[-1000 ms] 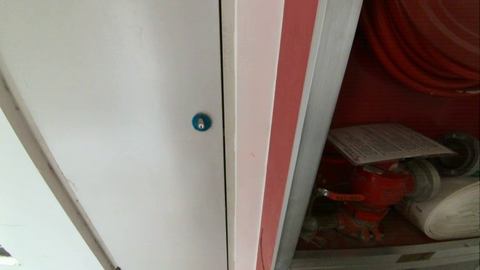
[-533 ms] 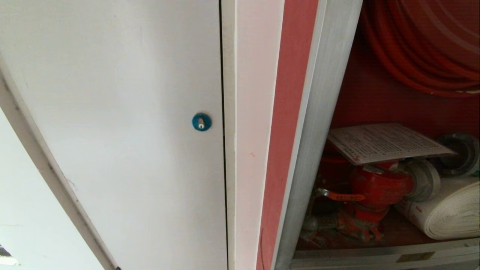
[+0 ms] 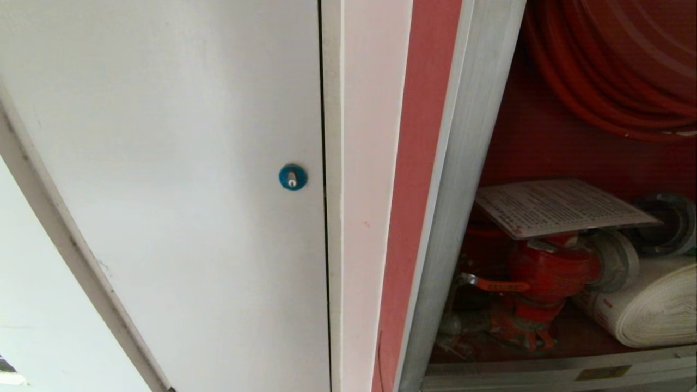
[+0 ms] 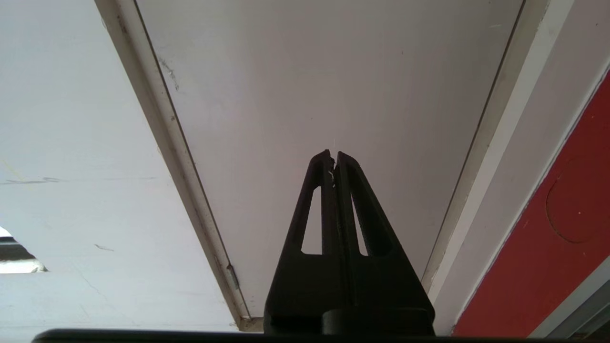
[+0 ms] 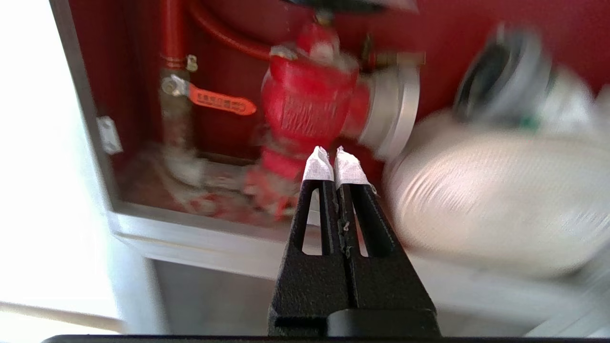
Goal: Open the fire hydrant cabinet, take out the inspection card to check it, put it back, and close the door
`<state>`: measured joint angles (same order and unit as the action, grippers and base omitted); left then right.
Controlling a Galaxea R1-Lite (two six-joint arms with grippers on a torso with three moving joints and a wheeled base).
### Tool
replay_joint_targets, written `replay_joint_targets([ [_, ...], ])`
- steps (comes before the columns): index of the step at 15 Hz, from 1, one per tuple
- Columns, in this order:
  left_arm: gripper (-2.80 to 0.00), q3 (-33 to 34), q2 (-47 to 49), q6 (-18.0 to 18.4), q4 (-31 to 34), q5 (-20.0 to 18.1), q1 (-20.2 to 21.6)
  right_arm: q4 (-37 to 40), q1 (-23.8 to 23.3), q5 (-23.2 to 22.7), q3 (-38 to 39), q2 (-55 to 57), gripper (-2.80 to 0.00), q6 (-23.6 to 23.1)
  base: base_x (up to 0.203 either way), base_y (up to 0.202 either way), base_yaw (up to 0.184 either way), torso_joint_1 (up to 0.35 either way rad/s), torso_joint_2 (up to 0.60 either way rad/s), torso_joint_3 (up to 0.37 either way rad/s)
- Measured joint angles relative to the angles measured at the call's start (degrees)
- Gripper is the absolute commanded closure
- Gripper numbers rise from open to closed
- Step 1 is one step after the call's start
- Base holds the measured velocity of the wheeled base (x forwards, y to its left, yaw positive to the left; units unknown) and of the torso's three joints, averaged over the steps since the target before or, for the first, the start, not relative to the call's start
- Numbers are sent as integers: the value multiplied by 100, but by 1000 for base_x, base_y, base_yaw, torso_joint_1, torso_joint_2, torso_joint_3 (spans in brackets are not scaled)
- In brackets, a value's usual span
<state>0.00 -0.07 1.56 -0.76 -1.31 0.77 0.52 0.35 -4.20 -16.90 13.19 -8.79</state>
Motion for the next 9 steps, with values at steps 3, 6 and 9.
replay_joint_targets([
  [3,0,0,0,-4,0,2,0,-132,33,-386,-272,820,0,-1110,0,0,0,0,0,0],
  [6,0,0,0,0,0,4,0,2,50,-812,-589,1635,0,-1995,0,0,0,0,0,0],
  [9,0,0,0,-5,2,2,0,47,59,-877,-903,2374,0,-3152,0,0,0,0,0,0],
])
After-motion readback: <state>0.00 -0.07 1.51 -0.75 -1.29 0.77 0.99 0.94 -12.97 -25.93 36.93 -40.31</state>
